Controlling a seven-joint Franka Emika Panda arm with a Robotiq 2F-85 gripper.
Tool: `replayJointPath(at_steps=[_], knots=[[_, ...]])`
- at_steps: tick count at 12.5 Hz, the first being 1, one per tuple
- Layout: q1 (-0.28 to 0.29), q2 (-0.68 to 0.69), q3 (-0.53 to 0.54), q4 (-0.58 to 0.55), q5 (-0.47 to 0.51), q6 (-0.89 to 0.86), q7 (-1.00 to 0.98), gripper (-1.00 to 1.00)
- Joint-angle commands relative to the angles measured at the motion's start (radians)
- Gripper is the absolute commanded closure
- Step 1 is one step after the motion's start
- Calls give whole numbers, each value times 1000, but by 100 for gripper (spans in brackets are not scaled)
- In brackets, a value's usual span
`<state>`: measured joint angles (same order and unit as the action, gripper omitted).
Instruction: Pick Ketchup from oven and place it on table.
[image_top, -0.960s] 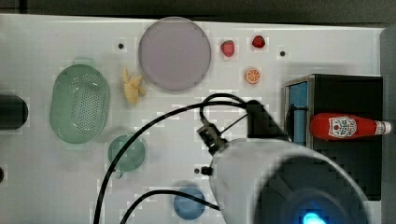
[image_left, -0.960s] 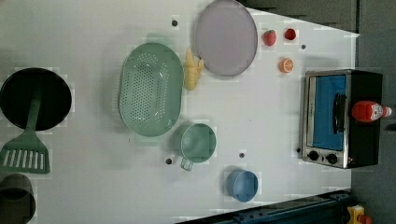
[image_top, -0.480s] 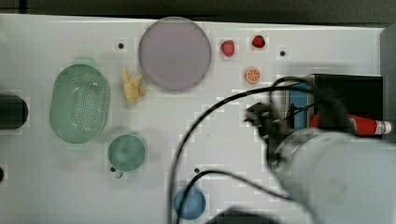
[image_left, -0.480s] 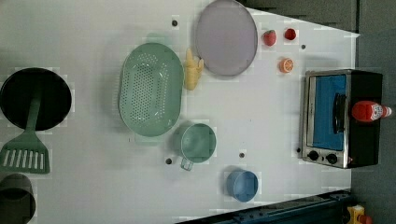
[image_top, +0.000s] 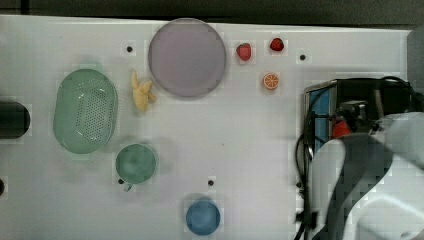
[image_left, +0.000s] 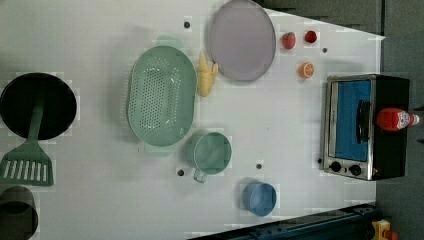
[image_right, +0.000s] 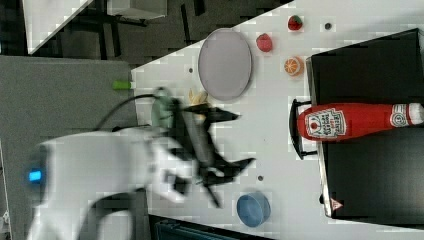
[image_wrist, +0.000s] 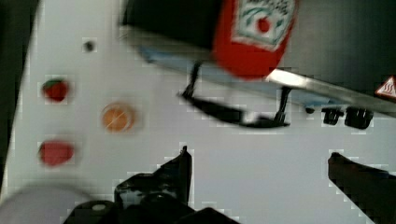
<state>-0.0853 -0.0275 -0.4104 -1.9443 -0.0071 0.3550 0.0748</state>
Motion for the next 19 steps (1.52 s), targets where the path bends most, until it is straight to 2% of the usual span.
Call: replayJointPath(at_steps=[1,5,9,15,16,18,19], knots=[[-21,51,-57,48,-1,96,19,-100],[-32,196,-113,96,15,199,19,-100],[-56,299,-129,91,141,230,19,-100],[-58,354,-125,84,198,261,19,-100],[-58,356,-125,77,198,265,19,-91],[-58,356,-125,69,198,279,19,-43],[-58,354,-125,71,198,280,19,-27]])
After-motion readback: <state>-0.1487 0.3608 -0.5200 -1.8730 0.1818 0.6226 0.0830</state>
